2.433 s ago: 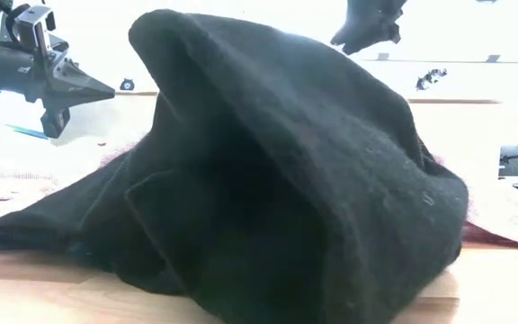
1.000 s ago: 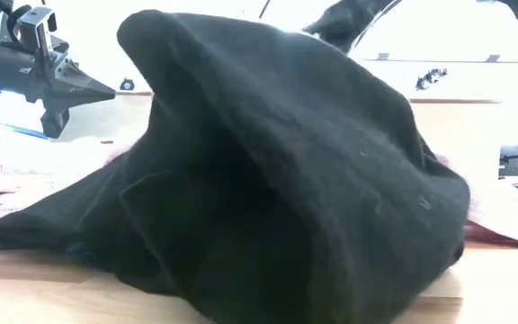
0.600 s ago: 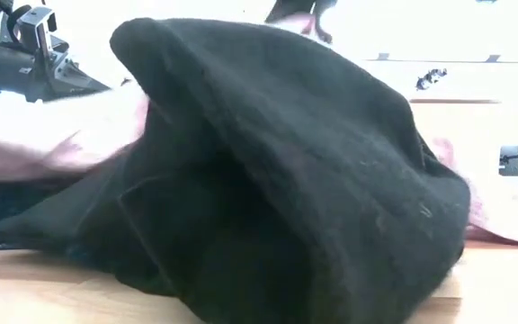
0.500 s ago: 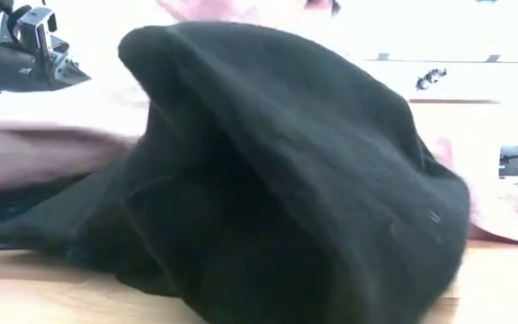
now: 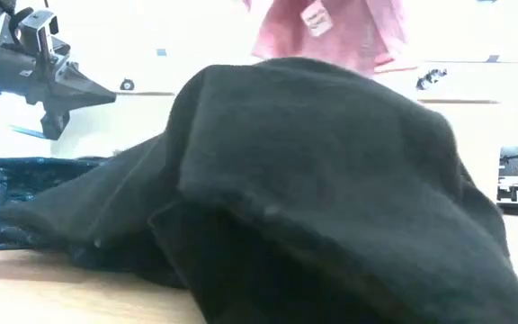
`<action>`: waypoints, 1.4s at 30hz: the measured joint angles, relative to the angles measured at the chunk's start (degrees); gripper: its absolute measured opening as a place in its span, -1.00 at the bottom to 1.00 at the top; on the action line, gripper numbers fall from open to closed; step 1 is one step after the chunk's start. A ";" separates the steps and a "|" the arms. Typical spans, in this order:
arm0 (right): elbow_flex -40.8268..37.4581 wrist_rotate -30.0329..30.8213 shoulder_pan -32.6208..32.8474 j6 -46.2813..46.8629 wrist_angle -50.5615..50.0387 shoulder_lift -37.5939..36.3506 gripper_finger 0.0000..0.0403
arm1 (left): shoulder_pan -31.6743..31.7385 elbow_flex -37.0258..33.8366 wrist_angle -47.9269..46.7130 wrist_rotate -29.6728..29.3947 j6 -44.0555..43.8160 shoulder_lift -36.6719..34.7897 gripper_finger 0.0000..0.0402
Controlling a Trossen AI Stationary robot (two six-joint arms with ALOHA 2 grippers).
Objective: Sort clothes
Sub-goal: Put the pink polo into the top right laundry bin
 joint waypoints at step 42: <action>19.58 -13.47 -40.23 7.76 -38.55 10.85 -1.00 | -0.01 0.00 0.06 0.21 -1.58 3.74 -1.00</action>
